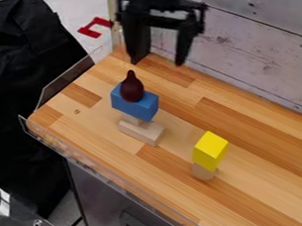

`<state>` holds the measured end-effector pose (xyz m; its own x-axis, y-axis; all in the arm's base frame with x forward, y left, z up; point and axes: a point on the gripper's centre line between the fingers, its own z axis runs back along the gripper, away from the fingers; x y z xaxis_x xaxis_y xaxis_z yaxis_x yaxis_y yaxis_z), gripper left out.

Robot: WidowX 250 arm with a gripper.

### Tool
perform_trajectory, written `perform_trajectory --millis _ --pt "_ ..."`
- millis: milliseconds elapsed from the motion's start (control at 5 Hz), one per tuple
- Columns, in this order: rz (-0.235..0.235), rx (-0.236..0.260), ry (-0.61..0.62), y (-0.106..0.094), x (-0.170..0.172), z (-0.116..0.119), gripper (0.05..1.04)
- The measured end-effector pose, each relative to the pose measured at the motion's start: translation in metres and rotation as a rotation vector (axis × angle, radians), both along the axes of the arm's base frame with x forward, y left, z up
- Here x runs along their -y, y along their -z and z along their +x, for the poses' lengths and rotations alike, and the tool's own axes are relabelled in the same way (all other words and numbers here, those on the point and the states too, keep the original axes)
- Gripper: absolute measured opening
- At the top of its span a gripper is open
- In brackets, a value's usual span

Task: Put the bell on the blue block

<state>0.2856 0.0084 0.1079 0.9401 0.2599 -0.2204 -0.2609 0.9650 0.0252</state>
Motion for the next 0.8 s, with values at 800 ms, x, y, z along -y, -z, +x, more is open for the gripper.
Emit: perform_trajectory --millis 800 --pt "-0.075 -0.032 0.079 0.058 0.057 -0.010 0.999"
